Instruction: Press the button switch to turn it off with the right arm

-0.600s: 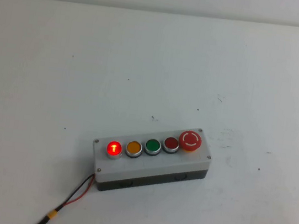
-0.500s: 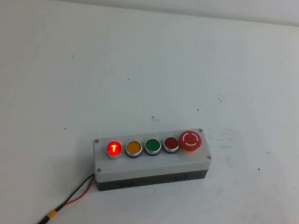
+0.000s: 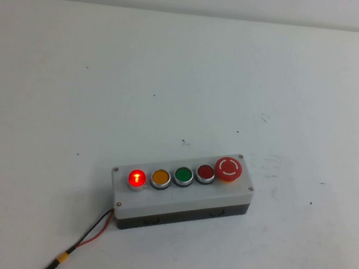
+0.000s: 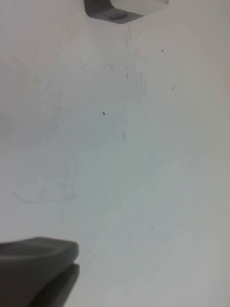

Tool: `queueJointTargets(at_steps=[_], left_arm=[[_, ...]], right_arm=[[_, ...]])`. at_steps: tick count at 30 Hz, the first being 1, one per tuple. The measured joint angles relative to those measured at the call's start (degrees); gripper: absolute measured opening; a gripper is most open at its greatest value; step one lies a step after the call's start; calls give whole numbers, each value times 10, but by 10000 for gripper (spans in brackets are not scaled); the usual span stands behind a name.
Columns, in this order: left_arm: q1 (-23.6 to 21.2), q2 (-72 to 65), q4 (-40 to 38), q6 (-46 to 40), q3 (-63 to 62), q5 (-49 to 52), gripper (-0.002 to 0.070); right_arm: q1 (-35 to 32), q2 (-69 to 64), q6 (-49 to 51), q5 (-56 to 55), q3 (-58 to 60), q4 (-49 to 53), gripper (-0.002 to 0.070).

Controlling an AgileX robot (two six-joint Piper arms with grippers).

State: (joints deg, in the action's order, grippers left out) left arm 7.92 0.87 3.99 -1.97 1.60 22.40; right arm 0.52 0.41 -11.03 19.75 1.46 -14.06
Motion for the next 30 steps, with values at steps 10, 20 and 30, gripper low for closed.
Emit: queueJointTargets(at_steps=[10,20,30], left_arm=[[0,0,0,0,0,0,-2],[0,0,0,0,0,0,-2],[0,0,0,0,0,0,-2]], right_arm=[[0,0,0,-41,0,-113,-16],[0,0,0,-152,0,-362,-16],[0,0,0,-145,0,-390,-16]])
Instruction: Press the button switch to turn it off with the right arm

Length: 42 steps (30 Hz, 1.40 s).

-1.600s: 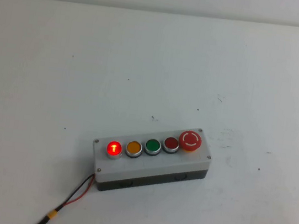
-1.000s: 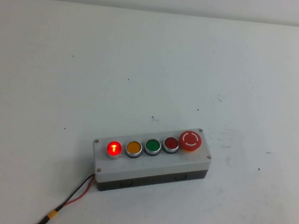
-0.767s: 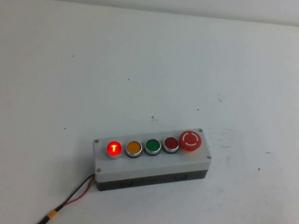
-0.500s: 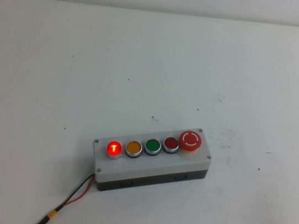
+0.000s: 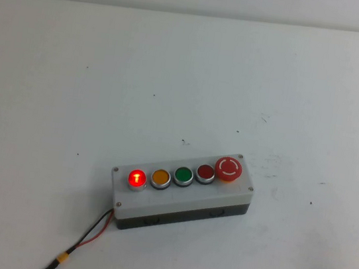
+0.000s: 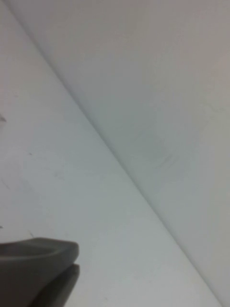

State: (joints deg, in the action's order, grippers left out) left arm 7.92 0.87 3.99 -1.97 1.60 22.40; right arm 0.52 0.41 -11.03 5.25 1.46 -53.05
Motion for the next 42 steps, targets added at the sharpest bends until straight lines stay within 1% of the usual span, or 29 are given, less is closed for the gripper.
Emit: queueJointTargets(at_steps=[2,5,7,12,14,17,19,22,23,25,30,33,37,42], left_arm=[[0,0,0,0,0,0,-2],[0,0,0,0,0,0,-2],[0,0,0,0,0,0,-2],[0,0,0,0,0,0,-2],[0,0,0,0,0,0,-2],[0,0,0,0,0,0,-2],[0,0,0,0,0,0,-2],[0,0,0,0,0,0,-2],[0,0,0,0,0,0,-2],[0,0,0,0,0,0,-2],[0,0,0,0,0,0,-2],[0,0,0,0,0,0,-2],[0,0,0,0,0,0,-2],[0,0,0,0,0,0,-2]], right_arm=[[0,-2,0,38,-11,0,-16],[0,-53,0,110,-67,8,-16],[0,-117,0,173,-126,32,-16],[0,-303,0,378,-289,135,-16],[0,-369,0,443,-346,177,-16],[0,-466,0,506,-433,227,-16],[9,-517,0,528,-477,245,-16],[58,-585,11,533,-533,262,-16],[84,-608,20,532,-552,270,-16],[145,-650,52,529,-589,299,-16],[306,-776,139,529,-688,407,-16],[378,-850,158,530,-757,441,-16],[434,-948,161,549,-860,451,-15],[473,-1064,161,603,-986,475,-15]])
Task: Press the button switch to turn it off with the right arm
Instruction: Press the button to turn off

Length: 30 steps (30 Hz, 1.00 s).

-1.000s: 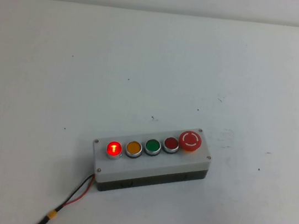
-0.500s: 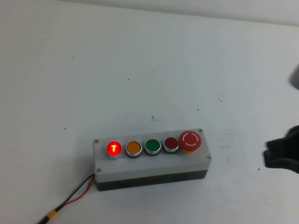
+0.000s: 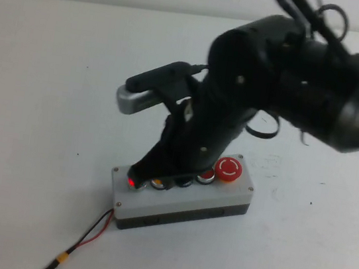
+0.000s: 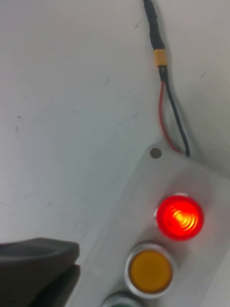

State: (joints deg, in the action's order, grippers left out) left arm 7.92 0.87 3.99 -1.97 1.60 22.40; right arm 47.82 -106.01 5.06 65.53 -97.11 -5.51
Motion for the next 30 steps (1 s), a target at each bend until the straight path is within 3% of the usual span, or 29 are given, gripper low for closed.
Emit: queueJointTargets(at_steps=[12,30], left_arm=[[0,0,0,0,0,0,-2],[0,0,0,0,0,0,-2]], right_arm=[[17,-154,-18,48,-187,10,-15],[17,-184,-20,51,-214,29,-15]])
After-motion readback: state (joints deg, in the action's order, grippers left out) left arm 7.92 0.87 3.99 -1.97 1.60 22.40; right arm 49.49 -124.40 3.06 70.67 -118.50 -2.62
